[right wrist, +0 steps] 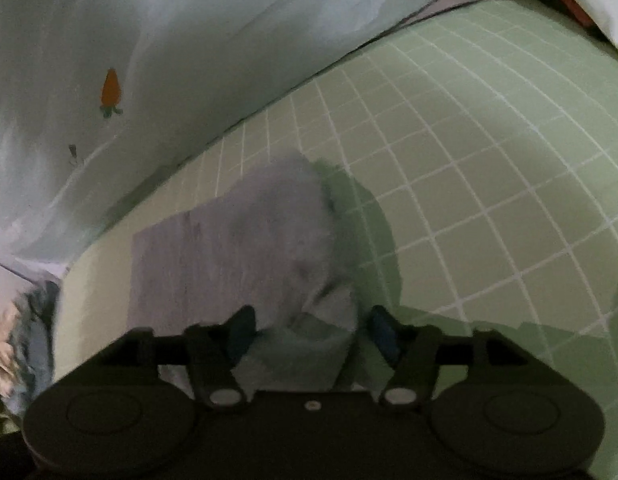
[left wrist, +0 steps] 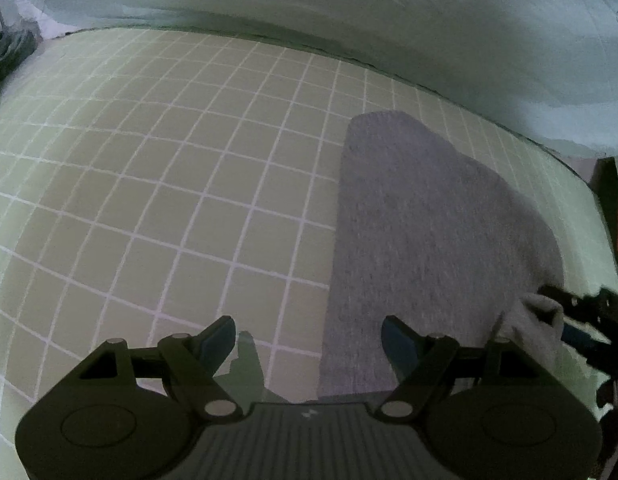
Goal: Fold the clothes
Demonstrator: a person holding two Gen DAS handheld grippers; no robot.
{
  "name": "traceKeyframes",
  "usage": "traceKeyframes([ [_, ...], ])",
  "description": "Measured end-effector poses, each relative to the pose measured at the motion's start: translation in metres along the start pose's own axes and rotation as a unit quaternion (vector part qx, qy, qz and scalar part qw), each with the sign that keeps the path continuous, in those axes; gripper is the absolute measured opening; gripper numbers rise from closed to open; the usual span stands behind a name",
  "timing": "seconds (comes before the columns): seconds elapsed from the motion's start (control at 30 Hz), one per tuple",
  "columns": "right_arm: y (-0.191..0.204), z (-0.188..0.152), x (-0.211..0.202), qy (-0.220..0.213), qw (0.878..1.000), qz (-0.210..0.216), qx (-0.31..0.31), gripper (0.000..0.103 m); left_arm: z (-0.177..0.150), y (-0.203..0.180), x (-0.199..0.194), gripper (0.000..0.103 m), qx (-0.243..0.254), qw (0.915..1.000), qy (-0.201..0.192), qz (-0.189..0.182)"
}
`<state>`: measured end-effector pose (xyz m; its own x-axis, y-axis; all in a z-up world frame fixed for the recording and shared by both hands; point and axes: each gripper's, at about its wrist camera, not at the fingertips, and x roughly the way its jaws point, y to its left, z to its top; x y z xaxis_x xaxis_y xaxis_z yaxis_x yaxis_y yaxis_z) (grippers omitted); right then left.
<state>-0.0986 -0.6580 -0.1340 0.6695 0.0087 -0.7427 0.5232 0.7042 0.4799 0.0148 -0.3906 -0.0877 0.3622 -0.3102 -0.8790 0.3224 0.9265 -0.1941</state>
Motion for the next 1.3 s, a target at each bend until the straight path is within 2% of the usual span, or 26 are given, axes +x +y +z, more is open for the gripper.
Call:
traceKeyframes([
  [0.07,0.008,0.001,-0.001,-0.001,1.000,-0.013,-0.001,0.081,0.000,-0.001,0.001,0.081,0.005,1.0000,-0.001,0.002],
  [0.2,0.019,0.005,0.006,0.029,0.999,-0.036,-0.006,0.082,-0.002,-0.004,0.000,0.081,0.013,0.9999,-0.003,0.004],
  [0.33,0.016,0.000,0.009,0.052,0.998,-0.038,-0.028,0.079,-0.006,-0.005,-0.004,0.081,0.017,0.9998,-0.004,0.004],
  [0.37,0.012,-0.003,0.006,0.054,0.998,-0.031,-0.025,0.072,-0.006,-0.004,-0.004,0.081,0.017,0.9998,-0.003,0.004],
  [0.4,0.008,-0.006,0.002,0.053,0.998,-0.025,-0.024,0.060,-0.006,-0.004,-0.004,0.081,0.017,0.9998,-0.003,0.004],
  [0.43,0.003,-0.008,-0.003,0.054,0.998,-0.020,-0.023,0.053,-0.007,-0.004,-0.004,0.081,0.017,0.9998,-0.002,0.004],
  [0.47,-0.004,-0.009,-0.008,0.058,0.998,-0.020,-0.017,0.042,-0.007,-0.004,-0.004,0.081,0.017,0.9998,-0.001,0.005],
  [0.5,-0.012,-0.011,-0.014,0.060,0.998,-0.019,-0.006,0.037,-0.007,-0.004,-0.005,0.081,0.018,0.9998,-0.002,0.006],
  [0.63,-0.033,-0.025,-0.033,0.063,0.998,-0.023,0.014,0.035,-0.009,-0.003,-0.006,0.082,0.016,0.9998,0.003,0.008],
  [0.73,-0.029,-0.031,-0.041,0.066,0.997,-0.041,-0.004,0.040,-0.011,-0.003,-0.008,0.082,0.019,0.9998,0.006,0.006],
  [0.8,-0.021,-0.030,-0.046,0.070,0.995,-0.064,-0.031,0.049,-0.011,-0.004,-0.009,0.082,0.023,0.9997,0.008,0.005],
  [0.9,-0.010,-0.031,-0.052,0.076,0.989,-0.103,-0.079,0.060,-0.011,-0.006,-0.010,0.083,0.032,0.9995,0.007,0.001],
  [1.0,-0.008,-0.032,-0.057,0.080,0.983,-0.129,-0.106,0.067,-0.009,-0.009,-0.009,0.086,0.042,0.9991,0.009,-0.004],
  [1.07,-0.009,-0.028,-0.060,0.071,0.984,-0.128,-0.104,0.071,-0.006,-0.011,-0.007,0.086,0.055,0.9983,0.015,-0.010],
  [1.17,-0.004,-0.018,-0.054,0.052,0.987,-0.116,-0.096,0.094,0.005,-0.017,-0.003,0.088,0.083,0.9961,0.030,-0.008],
  [1.3,0.005,-0.009,-0.034,0.038,0.989,-0.096,-0.104,0.098,0.021,-0.024,0.012,0.089,0.110,0.9926,0.044,-0.027],
])
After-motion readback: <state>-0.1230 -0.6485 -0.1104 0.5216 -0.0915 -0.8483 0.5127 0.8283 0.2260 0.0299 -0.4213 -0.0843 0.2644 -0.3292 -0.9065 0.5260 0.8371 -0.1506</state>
